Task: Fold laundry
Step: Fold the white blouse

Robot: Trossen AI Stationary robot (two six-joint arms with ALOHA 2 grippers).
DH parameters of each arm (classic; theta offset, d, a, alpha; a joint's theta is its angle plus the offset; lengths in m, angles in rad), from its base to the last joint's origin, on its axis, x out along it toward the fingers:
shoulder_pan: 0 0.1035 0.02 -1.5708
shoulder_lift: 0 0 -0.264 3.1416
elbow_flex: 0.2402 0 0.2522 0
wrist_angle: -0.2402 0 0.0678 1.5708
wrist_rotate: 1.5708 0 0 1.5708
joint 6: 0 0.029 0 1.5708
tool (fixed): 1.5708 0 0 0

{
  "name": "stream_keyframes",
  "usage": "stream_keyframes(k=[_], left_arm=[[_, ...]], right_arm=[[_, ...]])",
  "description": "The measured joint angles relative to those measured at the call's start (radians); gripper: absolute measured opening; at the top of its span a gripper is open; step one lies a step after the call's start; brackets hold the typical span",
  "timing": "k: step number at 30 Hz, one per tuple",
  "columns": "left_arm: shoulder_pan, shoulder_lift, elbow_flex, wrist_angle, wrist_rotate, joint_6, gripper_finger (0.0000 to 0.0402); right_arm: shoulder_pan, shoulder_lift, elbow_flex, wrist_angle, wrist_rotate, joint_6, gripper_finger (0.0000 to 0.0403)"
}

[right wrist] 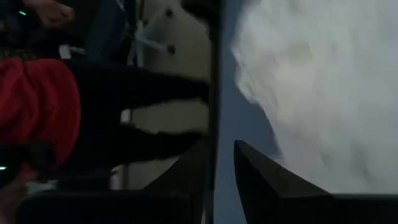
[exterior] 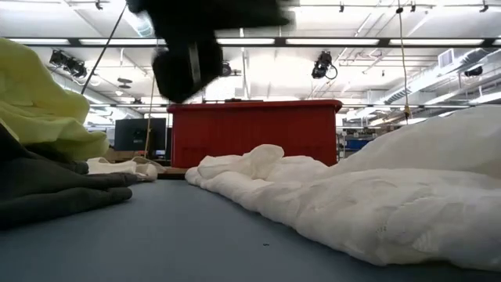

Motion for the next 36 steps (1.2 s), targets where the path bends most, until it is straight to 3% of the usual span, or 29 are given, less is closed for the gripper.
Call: stream_keyframes(k=[6, 12, 16, 22, 25, 31, 36], left_arm=[[-0.086, 0.070, 0.177, -0.245, -0.039, 0.207, 0.0054], [-0.072, 0.167, 0.356, -0.490, -0.110, 0.344, 0.0110], [-0.052, 0.232, 0.424, -0.504, -0.146, 0.454, 0.0165], [-0.039, 0.306, 0.461, -0.461, -0.144, 0.611, 0.0231], [-0.039, 0.341, 0.460, -0.435, -0.123, 0.661, 0.0243], [-0.026, 0.414, 0.460, -0.386, -0.115, 0.668, 0.0221], [0.003, 0.428, 0.465, -0.363, -0.117, 0.498, 0.0137]], right_arm=[[0.079, -0.011, 0.053, -0.186, 0.222, -0.357, 0.0096], [0.091, -0.005, 0.059, -0.294, 0.240, -0.621, 0.0143], [0.095, -0.006, 0.076, -0.297, 0.246, -0.724, 0.0193], [0.088, 0.044, 0.085, -0.250, 0.435, -0.877, 0.0264], [0.070, 0.131, 0.084, -0.245, 0.396, -0.883, 0.0279], [0.085, 0.284, 0.087, -0.219, 0.344, -0.815, 0.0258], [0.045, 0.269, 0.086, -0.220, 0.318, -0.624, 0.0167]])
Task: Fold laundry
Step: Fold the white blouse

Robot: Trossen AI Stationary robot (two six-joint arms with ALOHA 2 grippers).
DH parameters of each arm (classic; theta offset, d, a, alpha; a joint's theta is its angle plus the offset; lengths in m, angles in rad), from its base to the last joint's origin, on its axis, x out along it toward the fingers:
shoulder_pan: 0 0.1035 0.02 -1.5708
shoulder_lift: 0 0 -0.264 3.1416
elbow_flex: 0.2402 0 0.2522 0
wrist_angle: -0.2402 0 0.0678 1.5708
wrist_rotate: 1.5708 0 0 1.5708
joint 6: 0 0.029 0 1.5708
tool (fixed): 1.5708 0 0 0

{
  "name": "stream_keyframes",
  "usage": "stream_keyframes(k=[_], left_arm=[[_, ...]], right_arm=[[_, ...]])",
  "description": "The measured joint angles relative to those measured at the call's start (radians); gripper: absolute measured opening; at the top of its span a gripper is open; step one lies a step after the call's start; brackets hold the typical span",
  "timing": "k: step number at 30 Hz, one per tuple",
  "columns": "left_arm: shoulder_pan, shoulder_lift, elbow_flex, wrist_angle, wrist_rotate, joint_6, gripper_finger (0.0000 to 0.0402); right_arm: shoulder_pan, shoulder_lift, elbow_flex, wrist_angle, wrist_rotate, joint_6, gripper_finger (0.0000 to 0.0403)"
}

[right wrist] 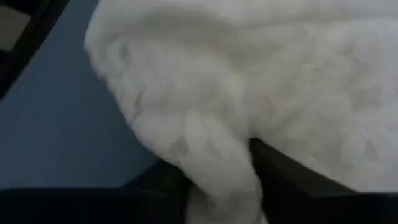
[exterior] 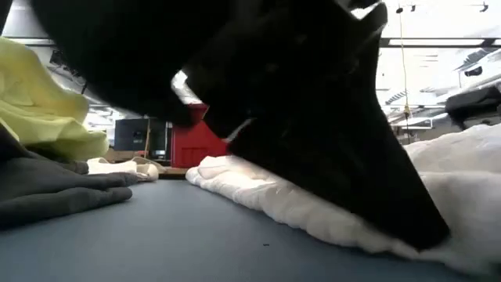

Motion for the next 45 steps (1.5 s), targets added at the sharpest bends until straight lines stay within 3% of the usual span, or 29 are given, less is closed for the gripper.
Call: stream_keyframes(k=[2, 4, 6, 9, 12, 19, 23, 29, 34, 41, 45], left_arm=[[0.008, -0.001, 0.000, -0.001, 0.015, -0.086, 0.0086], [0.017, -0.010, 0.006, -0.007, 0.093, -0.188, 0.0031], [0.025, -0.010, 0.037, -0.014, 0.183, -0.292, 0.0013], [0.018, -0.014, 0.123, -0.032, 0.255, -0.333, 0.0011], [0.012, -0.028, 0.244, -0.225, 0.223, -0.336, 0.0005], [0.054, -0.030, 0.487, -0.765, -0.028, -0.435, 0.0002], [0.099, -0.029, 0.501, -0.980, -0.035, -0.576, 0.0001], [0.157, -0.028, 0.392, -0.988, -0.042, -0.743, 0.0021], [0.192, -0.027, 0.385, -1.060, -0.027, -0.859, 0.0073], [0.179, -0.029, 0.461, -1.172, -0.034, -0.816, 0.0143], [0.131, -0.030, 0.482, -1.171, -0.086, -0.640, 0.0168]], right_arm=[[-0.025, -0.030, -0.002, -0.010, -0.054, 0.039, 0.0113], [-0.056, -0.066, -0.006, -0.015, -0.159, 0.098, 0.0056], [-0.088, -0.106, -0.006, 0.000, -0.305, 0.174, 0.0020], [-0.127, -0.169, -0.006, 0.037, -0.507, 0.293, 0.0030], [-0.160, -0.240, -0.005, 0.029, -0.581, 0.340, 0.0043], [-0.329, -0.362, -0.004, -0.112, -0.524, 0.292, 0.0017], [-0.482, -0.367, -0.005, -0.189, -0.493, 0.191, 0.0018], [-0.689, -0.257, -0.020, -0.218, -0.387, -0.027, 0.0063], [-0.793, -0.226, -0.020, -0.206, -0.429, -0.092, 0.0131], [-0.828, -0.374, -0.020, -0.247, -0.390, -0.010, 0.0210], [-0.754, -0.474, -0.019, -0.321, -0.421, -0.174, 0.0213]])
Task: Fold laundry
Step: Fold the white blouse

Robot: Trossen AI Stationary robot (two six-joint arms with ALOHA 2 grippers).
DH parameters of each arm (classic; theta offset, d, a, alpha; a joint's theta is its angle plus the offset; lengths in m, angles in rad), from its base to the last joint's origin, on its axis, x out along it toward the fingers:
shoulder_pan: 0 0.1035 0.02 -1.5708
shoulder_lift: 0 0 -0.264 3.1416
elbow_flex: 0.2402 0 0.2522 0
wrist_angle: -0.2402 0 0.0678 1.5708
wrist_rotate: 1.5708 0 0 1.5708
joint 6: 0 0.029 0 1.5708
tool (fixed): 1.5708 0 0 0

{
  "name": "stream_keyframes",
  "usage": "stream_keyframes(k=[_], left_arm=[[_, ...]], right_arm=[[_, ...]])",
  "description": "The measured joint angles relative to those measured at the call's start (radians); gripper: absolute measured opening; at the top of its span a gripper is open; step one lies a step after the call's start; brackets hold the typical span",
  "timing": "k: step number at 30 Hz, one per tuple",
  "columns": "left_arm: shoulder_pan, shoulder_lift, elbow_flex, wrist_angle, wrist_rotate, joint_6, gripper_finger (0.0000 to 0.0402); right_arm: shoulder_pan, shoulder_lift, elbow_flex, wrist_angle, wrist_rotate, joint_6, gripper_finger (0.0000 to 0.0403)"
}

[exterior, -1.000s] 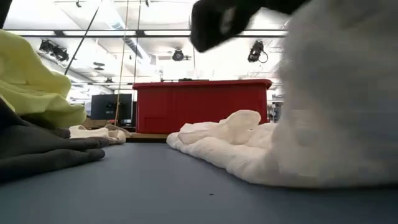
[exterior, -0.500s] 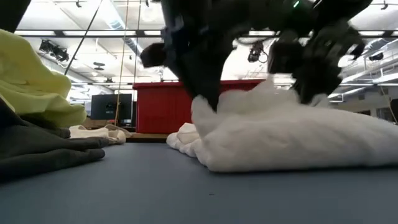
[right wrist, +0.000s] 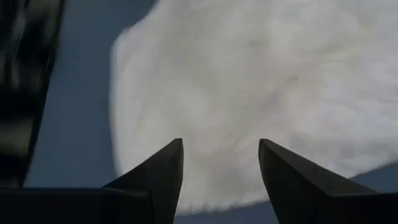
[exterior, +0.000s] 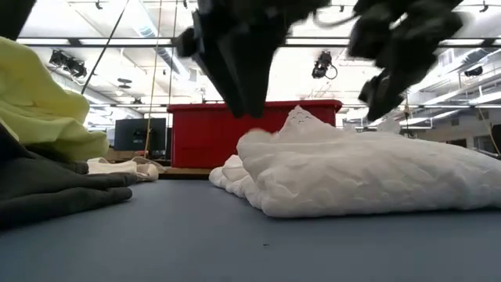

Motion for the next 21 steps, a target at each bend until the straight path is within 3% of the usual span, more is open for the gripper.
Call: stream_keyframes(k=[4, 9, 14, 21], left_arm=[[-0.087, 0.000, 0.001, 0.049, -0.056, 0.252, 0.0180], [-0.164, 0.000, -0.016, 0.224, -0.075, 0.435, 0.0184], [-0.177, 0.000, -0.121, 0.487, -0.072, 0.432, 0.0183], [-0.160, 0.001, -0.241, 0.718, -0.072, 0.358, 0.0183]], right_arm=[[0.128, -0.051, 0.000, -0.084, 0.003, -0.181, 0.0213], [0.326, -0.034, 0.000, -0.055, 0.066, -0.195, 0.0214], [0.489, 0.045, 0.000, 0.046, 0.245, -0.199, 0.0213], [0.614, 0.205, 0.000, 0.131, 0.428, -0.043, 0.0213]])
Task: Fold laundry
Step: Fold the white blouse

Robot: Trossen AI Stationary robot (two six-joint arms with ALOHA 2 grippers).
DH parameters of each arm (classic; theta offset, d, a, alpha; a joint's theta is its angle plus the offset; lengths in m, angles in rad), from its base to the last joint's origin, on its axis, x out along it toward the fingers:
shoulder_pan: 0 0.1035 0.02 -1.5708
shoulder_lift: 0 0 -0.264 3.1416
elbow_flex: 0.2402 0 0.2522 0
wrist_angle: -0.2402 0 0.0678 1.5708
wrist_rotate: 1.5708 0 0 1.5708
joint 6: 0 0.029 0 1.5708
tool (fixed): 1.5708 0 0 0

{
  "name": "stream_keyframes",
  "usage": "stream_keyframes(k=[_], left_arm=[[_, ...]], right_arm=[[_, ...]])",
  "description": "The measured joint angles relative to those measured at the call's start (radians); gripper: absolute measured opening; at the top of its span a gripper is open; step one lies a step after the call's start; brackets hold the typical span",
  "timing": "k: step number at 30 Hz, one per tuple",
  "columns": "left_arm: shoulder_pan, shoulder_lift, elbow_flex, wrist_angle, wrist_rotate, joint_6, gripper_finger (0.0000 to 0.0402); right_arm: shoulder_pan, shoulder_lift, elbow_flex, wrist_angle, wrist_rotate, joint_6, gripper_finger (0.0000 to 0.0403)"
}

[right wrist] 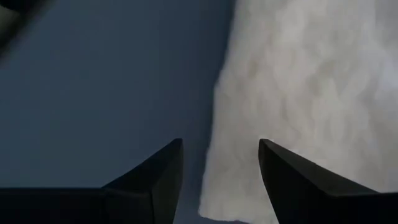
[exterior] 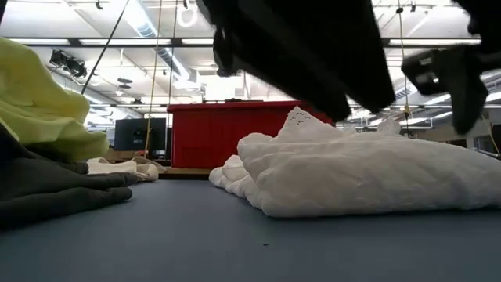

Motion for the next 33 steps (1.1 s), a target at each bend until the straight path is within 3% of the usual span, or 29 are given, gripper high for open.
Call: stream_keyframes(k=[5, 9, 13, 16, 19, 21, 24, 28, 33], left_arm=[[0.024, 0.000, -0.109, 0.019, 0.000, -0.078, 0.0183], [0.052, -0.005, -0.180, 0.041, 0.029, -0.203, 0.0172], [0.076, -0.005, -0.140, 0.021, 0.136, -0.249, 0.0102], [0.085, 0.003, -0.065, 0.019, 0.305, -0.205, 0.0024], [0.074, 0.003, 0.046, 0.021, 0.453, -0.160, 0.0011], [0.068, 0.001, 0.141, -0.067, 0.495, -0.130, 0.0009], [0.067, 0.001, 0.264, -0.257, 0.453, -0.108, 0.0004], [0.117, 0.000, 0.411, -0.583, 0.291, -0.106, 0.0002], [0.240, 0.000, 0.455, -0.775, 0.238, -0.044, 0.0001]], right_arm=[[0.025, 0.137, 0.000, 0.002, 0.172, 0.117, 0.0212], [0.012, 0.227, 0.007, 0.027, 0.154, 0.191, 0.0187], [0.005, 0.249, 0.008, 0.043, 0.049, 0.264, 0.0100], [0.000, 0.194, 0.017, 0.040, -0.163, 0.299, 0.0025], [-0.008, 0.106, 0.037, 0.030, -0.413, 0.375, 0.0023], [-0.025, 0.039, 0.066, 0.053, -0.512, 0.440, 0.0029], [-0.065, -0.028, 0.086, 0.041, -0.553, 0.477, 0.0020], [-0.185, -0.102, 0.094, 0.025, -0.520, 0.450, 0.0013], [-0.425, -0.137, 0.091, -0.092, -0.459, 0.362, 0.0013]])
